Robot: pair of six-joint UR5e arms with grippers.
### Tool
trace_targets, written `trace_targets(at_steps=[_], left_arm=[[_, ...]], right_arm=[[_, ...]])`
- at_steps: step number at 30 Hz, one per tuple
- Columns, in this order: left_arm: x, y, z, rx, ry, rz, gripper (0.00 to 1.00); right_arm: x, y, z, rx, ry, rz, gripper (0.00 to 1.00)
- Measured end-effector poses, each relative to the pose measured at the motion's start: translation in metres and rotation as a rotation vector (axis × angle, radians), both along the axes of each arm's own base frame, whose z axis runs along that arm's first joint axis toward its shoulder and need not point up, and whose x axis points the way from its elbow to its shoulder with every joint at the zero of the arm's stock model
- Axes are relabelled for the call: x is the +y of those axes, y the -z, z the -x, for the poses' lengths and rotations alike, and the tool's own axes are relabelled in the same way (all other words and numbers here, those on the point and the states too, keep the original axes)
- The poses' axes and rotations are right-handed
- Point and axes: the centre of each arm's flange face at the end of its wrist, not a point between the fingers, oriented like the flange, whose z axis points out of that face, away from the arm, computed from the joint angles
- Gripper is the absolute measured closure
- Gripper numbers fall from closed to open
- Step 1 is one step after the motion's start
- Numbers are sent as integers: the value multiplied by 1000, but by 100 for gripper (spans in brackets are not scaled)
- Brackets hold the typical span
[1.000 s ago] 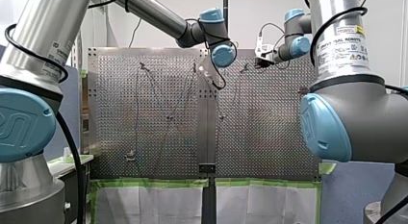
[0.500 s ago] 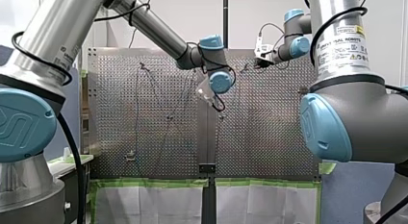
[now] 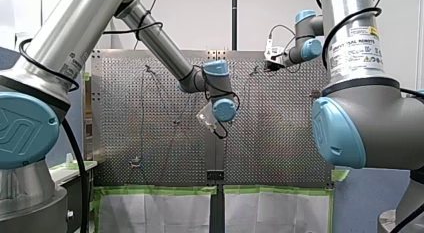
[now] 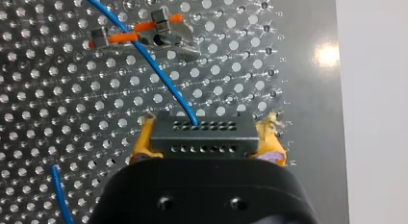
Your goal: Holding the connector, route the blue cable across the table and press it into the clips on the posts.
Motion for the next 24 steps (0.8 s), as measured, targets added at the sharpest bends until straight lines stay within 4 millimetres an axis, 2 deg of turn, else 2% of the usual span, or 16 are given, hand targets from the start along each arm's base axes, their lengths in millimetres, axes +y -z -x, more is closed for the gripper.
trace_targets(at_steps=[12,19,24], left_arm=[[23,32,21,12,-67,-88,0],[31,48,33,12,-32,-130,0],[45,65,38,41,-2,-155,0]], right_arm=[[-2,3,0,3,6,-3,100],[-2,4,0,5,9,-3,100],[-3,5,0,5,9,-4,100]])
